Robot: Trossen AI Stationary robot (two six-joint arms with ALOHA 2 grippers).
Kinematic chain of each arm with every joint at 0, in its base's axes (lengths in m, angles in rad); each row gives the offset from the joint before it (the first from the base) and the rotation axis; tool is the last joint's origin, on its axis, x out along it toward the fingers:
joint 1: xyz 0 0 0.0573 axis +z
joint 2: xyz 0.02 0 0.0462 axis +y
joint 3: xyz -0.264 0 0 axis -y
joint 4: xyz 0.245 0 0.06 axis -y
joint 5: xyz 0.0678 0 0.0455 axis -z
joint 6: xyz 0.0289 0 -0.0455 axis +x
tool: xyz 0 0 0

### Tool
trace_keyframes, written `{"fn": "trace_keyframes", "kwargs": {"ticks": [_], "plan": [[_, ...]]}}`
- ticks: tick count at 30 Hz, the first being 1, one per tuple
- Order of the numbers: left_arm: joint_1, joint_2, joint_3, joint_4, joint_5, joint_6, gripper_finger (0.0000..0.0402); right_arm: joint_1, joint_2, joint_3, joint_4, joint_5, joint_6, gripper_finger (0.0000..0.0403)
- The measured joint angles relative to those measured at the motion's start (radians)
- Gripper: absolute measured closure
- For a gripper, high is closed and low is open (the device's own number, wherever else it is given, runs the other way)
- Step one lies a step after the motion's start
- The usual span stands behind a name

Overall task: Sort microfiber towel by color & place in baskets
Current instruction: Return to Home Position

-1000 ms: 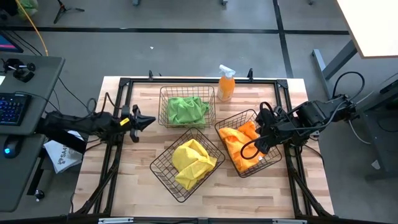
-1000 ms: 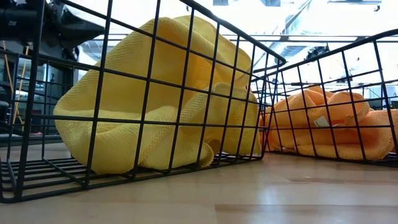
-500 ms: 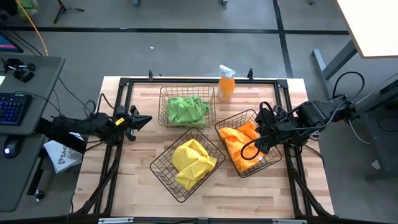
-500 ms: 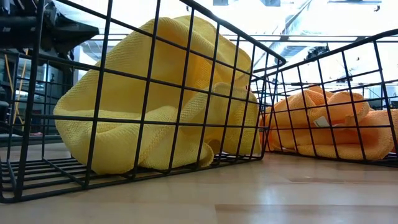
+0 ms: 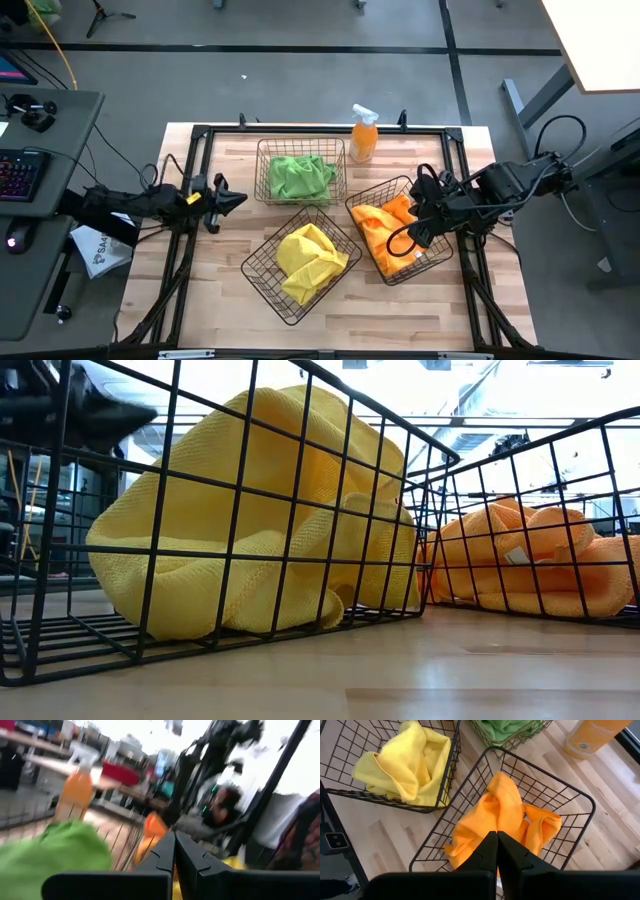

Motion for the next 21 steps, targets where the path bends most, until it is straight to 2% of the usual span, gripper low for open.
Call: {"fn": "trace_keyframes", "kwargs": {"ticks": [3,10,16,21], "plan": [[0.000,0.001,0.000,-0.119,-0.002,-0.021,0.0401,0.000,0.000,0.000,0.001,0.000,0.000,0.0402],[0.025,0.000,0.000,-0.133,0.145,0.012,0.0401,0.000,0.000,0.000,0.021,-0.001,0.000,0.0402],[0.041,0.018,0.000,-0.148,0.235,0.304,0.0401,0.000,0.000,0.000,0.038,-0.008,-0.006,0.0402],[0.040,0.019,0.000,-0.149,0.247,0.327,0.0401,0.000,0.000,0.000,0.040,-0.009,-0.013,0.0402]]}}
